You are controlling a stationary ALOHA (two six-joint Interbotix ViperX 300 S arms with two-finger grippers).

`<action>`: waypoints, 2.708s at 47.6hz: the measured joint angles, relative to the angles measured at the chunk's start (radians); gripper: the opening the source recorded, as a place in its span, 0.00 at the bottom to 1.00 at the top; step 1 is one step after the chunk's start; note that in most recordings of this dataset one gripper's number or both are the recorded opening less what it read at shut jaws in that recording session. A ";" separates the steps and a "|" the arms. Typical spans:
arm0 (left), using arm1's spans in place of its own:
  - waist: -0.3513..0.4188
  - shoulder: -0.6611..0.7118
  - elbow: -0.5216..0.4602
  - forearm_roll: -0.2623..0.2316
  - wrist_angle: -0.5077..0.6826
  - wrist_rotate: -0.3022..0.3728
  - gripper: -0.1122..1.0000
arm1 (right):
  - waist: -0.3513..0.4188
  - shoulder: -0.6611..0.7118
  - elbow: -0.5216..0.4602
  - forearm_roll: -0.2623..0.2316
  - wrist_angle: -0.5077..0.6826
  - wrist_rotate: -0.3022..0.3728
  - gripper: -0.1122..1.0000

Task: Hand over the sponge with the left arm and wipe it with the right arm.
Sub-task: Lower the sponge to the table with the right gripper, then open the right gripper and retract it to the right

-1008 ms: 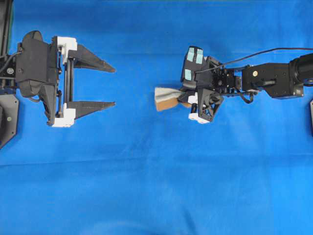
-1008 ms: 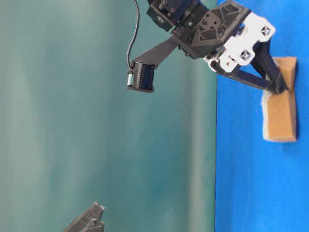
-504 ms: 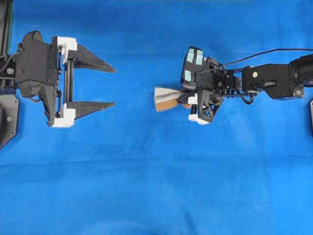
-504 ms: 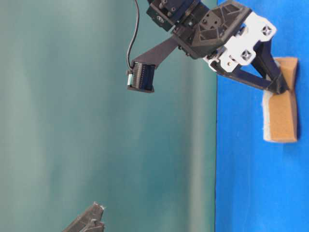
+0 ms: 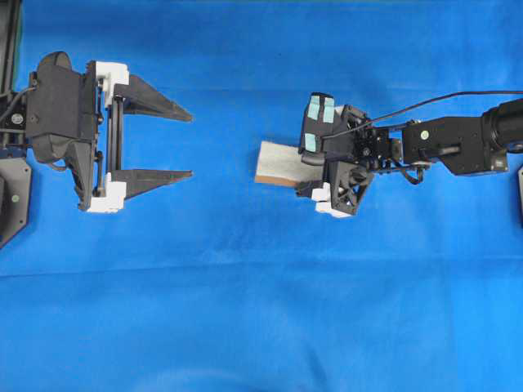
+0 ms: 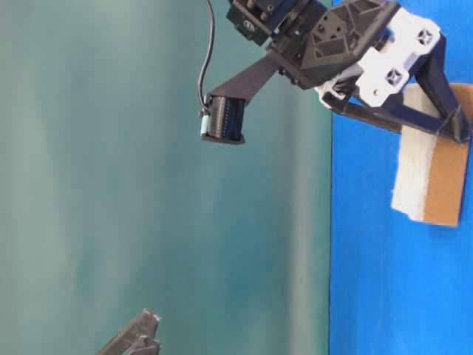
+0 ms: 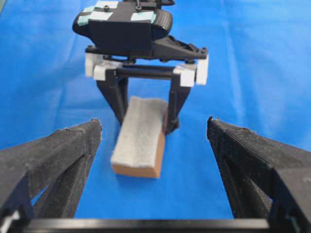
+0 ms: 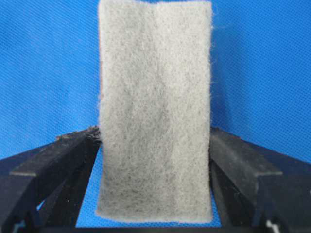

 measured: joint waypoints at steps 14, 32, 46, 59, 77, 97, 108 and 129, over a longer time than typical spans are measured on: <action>0.002 0.000 0.000 0.000 0.000 0.000 0.89 | 0.014 -0.051 -0.011 0.002 0.043 -0.008 0.77; 0.002 0.000 0.000 0.000 0.002 0.002 0.89 | 0.015 -0.256 -0.014 -0.015 0.170 -0.035 0.77; 0.002 0.000 -0.002 0.000 0.002 0.000 0.89 | 0.015 -0.425 0.000 -0.031 0.202 -0.038 0.77; 0.002 0.000 0.000 0.002 0.002 0.000 0.89 | 0.014 -0.451 0.015 -0.031 0.198 -0.038 0.77; 0.000 -0.034 0.011 0.000 0.011 -0.011 0.89 | 0.014 -0.500 0.038 -0.031 0.192 -0.038 0.77; -0.003 -0.279 0.078 0.000 0.133 -0.026 0.89 | 0.015 -0.815 0.186 -0.031 0.210 -0.038 0.77; -0.003 -0.430 0.140 0.000 0.225 -0.025 0.89 | 0.015 -1.035 0.282 -0.040 0.252 -0.040 0.77; -0.003 -0.733 0.347 0.000 0.244 -0.029 0.89 | 0.006 -1.315 0.482 -0.034 0.278 -0.023 0.77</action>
